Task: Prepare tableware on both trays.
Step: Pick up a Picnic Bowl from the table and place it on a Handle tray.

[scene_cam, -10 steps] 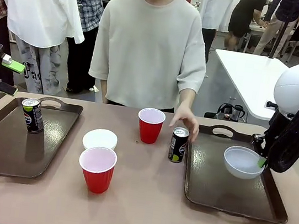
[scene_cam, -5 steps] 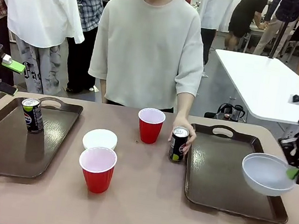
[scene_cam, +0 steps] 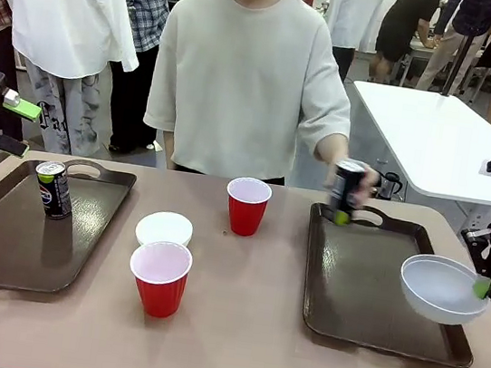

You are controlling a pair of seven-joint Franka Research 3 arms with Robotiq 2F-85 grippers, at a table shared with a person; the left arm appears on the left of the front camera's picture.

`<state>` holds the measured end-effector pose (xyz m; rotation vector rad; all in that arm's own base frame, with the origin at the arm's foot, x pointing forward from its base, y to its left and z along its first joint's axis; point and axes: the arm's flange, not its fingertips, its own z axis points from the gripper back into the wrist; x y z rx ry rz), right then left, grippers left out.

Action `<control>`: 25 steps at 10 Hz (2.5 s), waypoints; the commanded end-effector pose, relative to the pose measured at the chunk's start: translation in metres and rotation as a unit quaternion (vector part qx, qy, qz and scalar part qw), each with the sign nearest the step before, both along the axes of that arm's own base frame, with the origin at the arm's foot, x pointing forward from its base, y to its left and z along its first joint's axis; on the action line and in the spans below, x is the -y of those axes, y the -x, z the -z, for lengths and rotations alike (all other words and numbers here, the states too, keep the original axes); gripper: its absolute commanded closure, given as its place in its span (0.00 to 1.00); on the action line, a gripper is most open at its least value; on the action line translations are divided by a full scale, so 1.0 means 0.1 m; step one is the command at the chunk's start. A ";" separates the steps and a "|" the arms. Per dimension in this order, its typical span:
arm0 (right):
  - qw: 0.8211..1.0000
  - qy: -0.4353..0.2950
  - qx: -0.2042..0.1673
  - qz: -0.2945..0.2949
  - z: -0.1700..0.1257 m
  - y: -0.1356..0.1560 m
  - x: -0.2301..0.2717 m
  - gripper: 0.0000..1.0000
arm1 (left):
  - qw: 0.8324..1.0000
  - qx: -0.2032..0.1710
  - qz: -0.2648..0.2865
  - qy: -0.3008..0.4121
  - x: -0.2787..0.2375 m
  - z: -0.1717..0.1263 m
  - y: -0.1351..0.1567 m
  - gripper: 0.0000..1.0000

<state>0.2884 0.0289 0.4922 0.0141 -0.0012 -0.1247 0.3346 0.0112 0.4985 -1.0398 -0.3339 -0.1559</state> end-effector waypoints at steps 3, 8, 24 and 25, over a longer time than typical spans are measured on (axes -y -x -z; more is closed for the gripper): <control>1.000 0.001 0.007 -0.001 -0.05 0.03 -0.01 0.96 | 1.000 0.004 0.001 0.010 0.01 -0.01 0.00 0.00; 0.999 0.001 -0.032 -0.017 0.23 -0.33 -0.09 0.96 | 1.000 0.004 0.001 0.010 0.01 -0.01 0.00 0.00; 0.998 -0.039 0.002 -0.040 1.44 -0.90 0.05 0.77 | 1.000 0.004 0.001 0.010 0.01 -0.01 0.00 0.00; 0.999 -0.035 0.001 -0.038 1.40 -0.89 0.05 0.37 | 1.000 0.004 0.001 0.010 0.01 -0.01 0.00 0.00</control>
